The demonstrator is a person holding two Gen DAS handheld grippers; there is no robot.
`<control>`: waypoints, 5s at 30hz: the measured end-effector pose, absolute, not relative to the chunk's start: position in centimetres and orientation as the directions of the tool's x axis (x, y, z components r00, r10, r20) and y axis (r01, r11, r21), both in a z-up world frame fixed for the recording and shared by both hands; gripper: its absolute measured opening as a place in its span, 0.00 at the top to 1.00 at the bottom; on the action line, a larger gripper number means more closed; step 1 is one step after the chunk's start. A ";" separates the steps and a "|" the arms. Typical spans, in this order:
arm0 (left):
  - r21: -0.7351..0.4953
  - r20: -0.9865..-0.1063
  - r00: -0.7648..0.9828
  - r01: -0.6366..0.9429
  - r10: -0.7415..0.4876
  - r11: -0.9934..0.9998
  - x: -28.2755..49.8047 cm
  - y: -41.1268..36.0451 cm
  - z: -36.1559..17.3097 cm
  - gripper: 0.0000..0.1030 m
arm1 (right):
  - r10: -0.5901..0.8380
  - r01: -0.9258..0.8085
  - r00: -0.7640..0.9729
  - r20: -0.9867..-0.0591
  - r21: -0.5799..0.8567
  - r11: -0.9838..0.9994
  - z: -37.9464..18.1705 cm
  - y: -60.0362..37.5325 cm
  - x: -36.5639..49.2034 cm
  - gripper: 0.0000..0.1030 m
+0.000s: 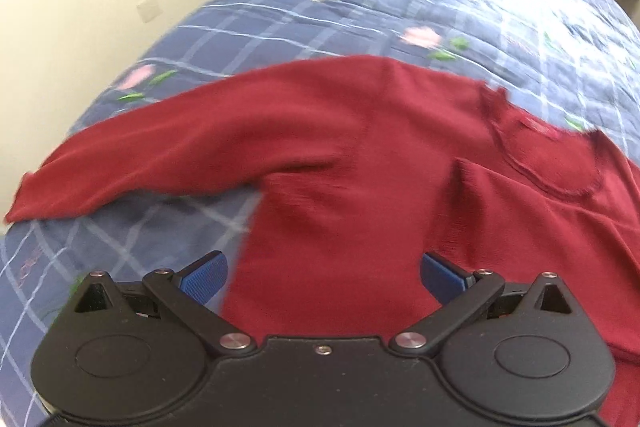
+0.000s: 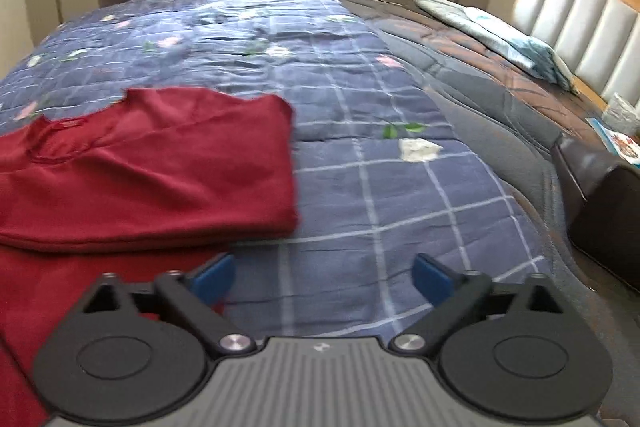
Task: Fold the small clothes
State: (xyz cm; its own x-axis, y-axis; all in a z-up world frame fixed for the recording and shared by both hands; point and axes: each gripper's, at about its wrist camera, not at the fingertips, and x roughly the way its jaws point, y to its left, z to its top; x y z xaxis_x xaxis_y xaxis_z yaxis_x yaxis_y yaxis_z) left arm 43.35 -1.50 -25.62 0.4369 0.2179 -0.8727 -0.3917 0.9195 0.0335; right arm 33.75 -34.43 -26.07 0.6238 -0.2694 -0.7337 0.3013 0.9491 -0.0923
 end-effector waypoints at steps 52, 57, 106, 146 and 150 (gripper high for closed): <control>-0.410 -0.762 0.518 -0.850 0.388 0.330 32.3 27.9 -25.4 1.00 | 0.036 -0.062 0.549 -0.835 0.003 0.998 -26.9 -14.9 31.3 0.00; -0.430 -0.683 0.619 -0.769 0.387 0.473 33.9 25.9 -22.2 1.00 | 0.032 -0.026 0.563 -0.826 0.021 0.999 -26.3 -16.0 31.0 0.00; -0.442 -0.710 0.621 -0.028 -0.331 0.897 42.8 -4.6 -25.5 0.18 | -0.118 0.239 0.587 -0.801 0.032 0.970 -26.4 -28.3 29.8 0.00; 0.193 -0.795 0.594 0.055 0.123 0.980 44.3 5.8 -27.7 0.02 | 0.062 0.173 0.762 -0.644 0.295 0.940 -21.0 -29.5 41.8 0.94; 0.225 -0.777 0.618 0.096 0.119 0.970 45.0 5.9 -28.0 0.06 | 0.067 0.185 0.741 -0.669 0.299 0.936 -22.1 -29.7 41.1 0.94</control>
